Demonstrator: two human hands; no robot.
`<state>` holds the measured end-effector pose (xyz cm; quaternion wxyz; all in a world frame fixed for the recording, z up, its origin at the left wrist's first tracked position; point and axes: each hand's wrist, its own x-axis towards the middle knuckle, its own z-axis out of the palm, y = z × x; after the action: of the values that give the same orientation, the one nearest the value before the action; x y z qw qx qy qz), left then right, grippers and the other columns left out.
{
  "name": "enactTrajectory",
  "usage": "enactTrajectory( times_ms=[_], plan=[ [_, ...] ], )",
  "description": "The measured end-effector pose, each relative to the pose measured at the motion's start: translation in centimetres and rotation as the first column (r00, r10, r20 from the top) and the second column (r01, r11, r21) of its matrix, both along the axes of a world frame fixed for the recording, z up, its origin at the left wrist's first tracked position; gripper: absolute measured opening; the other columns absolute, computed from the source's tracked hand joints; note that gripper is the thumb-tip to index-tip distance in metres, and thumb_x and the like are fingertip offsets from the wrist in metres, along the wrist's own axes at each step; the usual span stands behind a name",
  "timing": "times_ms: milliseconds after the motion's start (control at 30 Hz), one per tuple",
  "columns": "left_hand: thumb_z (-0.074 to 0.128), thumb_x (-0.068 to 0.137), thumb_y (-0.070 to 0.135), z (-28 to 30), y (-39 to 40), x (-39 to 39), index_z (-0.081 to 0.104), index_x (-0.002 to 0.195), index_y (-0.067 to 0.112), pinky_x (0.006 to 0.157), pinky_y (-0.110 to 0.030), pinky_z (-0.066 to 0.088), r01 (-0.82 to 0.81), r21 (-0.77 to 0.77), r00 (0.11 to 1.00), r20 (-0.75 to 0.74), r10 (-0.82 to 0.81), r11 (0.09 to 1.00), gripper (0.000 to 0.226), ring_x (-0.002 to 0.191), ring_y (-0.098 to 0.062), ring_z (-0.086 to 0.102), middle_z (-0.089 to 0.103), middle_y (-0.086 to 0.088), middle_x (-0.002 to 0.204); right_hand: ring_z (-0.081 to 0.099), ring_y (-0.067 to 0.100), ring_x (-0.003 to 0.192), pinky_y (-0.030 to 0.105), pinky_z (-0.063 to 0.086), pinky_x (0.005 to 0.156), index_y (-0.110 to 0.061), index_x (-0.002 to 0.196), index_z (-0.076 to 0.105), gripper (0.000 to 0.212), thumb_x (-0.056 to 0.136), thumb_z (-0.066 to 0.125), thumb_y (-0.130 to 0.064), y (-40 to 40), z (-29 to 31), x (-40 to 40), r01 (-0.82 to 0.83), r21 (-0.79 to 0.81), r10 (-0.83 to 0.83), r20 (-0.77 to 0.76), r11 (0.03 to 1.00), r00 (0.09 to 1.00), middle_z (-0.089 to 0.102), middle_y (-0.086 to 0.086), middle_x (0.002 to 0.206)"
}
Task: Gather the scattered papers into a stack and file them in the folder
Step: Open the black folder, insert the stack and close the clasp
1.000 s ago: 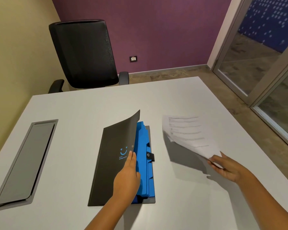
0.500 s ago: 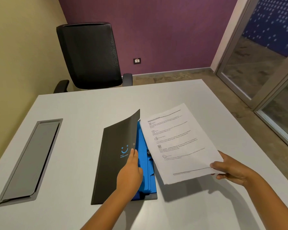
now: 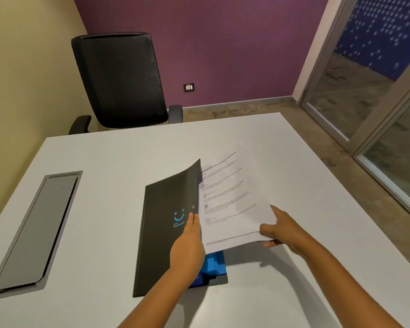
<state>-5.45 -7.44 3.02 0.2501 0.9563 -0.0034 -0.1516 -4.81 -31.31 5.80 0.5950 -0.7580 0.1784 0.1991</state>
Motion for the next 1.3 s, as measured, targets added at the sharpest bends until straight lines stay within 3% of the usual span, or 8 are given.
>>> enactTrajectory(
  times_ms=[100, 267, 500, 667, 900, 1133, 1200, 1300],
  plan=[
    [0.047, 0.092, 0.017, 0.0, -0.2, 0.2, 0.006, 0.147, 0.024, 0.047, -0.008, 0.034, -0.024, -0.022, 1.0, -0.002, 0.024, 0.999, 0.069, 0.064, -0.005, 0.049, 0.018, 0.003, 0.156, 0.061, 0.016, 0.086, 0.027, 0.058, 0.054, -0.037, 0.118, 0.044, 0.055, 0.077, 0.059, -0.003, 2.6, -0.6, -0.8, -0.044, -0.091, 0.049, 0.054, 0.995, 0.997, 0.057, -0.009, 0.101],
    [0.048, 0.092, 0.015, 0.2, -0.4, 0.4, 0.002, 0.147, 0.023, 0.048, -0.007, 0.03, -0.059, -0.019, 0.998, -0.004, 0.059, 0.998, 0.072, 0.083, -0.011, 0.06, 0.011, 0.004, 0.158, 0.055, 0.012, 0.083, 0.02, 0.055, 0.049, -0.03, 0.131, 0.042, 0.061, 0.077, 0.058, -0.006, 5.7, -1.5, -2.5, -0.058, -0.116, 0.068, 0.086, 0.992, 0.994, 0.054, -0.015, 0.099],
    [0.049, 0.091, 0.015, 0.8, -0.3, 0.2, 0.002, 0.147, 0.021, 0.051, -0.009, 0.032, -0.095, -0.001, 0.995, 0.01, 0.095, 0.996, 0.074, 0.095, -0.014, 0.062, 0.005, 0.003, 0.158, 0.056, 0.012, 0.086, 0.021, 0.055, 0.05, -0.031, 0.126, 0.046, 0.057, 0.076, 0.058, -0.007, 5.8, 0.0, -2.8, -0.056, -0.104, 0.062, 0.06, 0.993, 0.996, 0.054, -0.017, 0.101],
    [0.046, 0.092, 0.015, 0.9, -0.4, 0.4, 0.004, 0.147, 0.019, 0.064, -0.016, 0.038, -0.1, 0.007, 0.995, 0.019, 0.1, 0.995, 0.07, 0.101, -0.015, 0.061, 0.005, 0.003, 0.158, 0.057, 0.019, 0.095, 0.023, 0.057, 0.054, -0.031, 0.127, 0.045, 0.058, 0.076, 0.057, -0.007, 6.2, 0.8, -2.7, -0.106, -0.105, 0.112, 0.05, 0.989, 0.992, 0.055, -0.008, 0.111],
    [0.045, 0.093, 0.012, 1.3, 0.0, 0.7, 0.003, 0.147, 0.019, 0.068, -0.017, 0.041, -0.131, 0.025, 0.991, 0.04, 0.13, 0.991, 0.069, 0.107, -0.016, 0.059, 0.005, 0.003, 0.158, 0.07, 0.022, 0.075, 0.022, 0.056, 0.053, -0.039, 0.115, 0.045, 0.053, 0.074, 0.053, -0.007, 6.4, 1.4, -2.5, -0.163, -0.114, 0.165, 0.01, 0.98, 0.986, 0.054, -0.012, 0.107],
    [0.051, 0.091, 0.018, 1.2, -1.5, -0.9, -0.003, 0.147, 0.02, 0.086, -0.026, 0.05, -0.048, -0.002, 0.998, 0.044, 0.049, 0.999, 0.078, 0.111, -0.015, 0.056, 0.008, 0.001, 0.158, 0.066, 0.019, 0.083, 0.022, 0.058, 0.057, -0.026, 0.133, 0.041, 0.061, 0.078, 0.058, -0.005, 9.3, -0.5, -1.1, -0.237, -0.112, 0.236, -0.018, 0.965, 0.971, 0.053, 0.0, 0.121],
    [0.049, 0.092, 0.018, 1.1, -2.0, -1.1, -0.004, 0.148, 0.02, 0.09, -0.027, 0.049, -0.06, -0.038, 0.997, 0.039, 0.061, 0.997, 0.077, 0.115, -0.016, 0.053, 0.013, 0.001, 0.157, 0.061, 0.017, 0.091, 0.021, 0.055, 0.062, -0.021, 0.129, 0.047, 0.052, 0.08, 0.061, -0.009, 10.3, -1.6, -0.9, -0.248, -0.155, 0.253, 0.012, 0.956, 0.967, 0.058, 0.001, 0.114],
    [0.042, 0.091, 0.01, 1.4, -1.8, -1.4, 0.004, 0.148, 0.022, 0.09, -0.022, 0.041, -0.084, -0.173, 0.99, 0.097, 0.102, 0.981, 0.069, 0.125, -0.019, 0.048, 0.019, 0.002, 0.155, 0.061, 0.012, 0.082, 0.02, 0.053, 0.062, -0.028, 0.109, 0.057, 0.023, 0.087, 0.059, -0.019, 11.9, -3.3, -1.1, -0.229, -0.076, 0.227, -0.029, 0.97, 0.973, 0.065, -0.003, 0.094]
  ],
)
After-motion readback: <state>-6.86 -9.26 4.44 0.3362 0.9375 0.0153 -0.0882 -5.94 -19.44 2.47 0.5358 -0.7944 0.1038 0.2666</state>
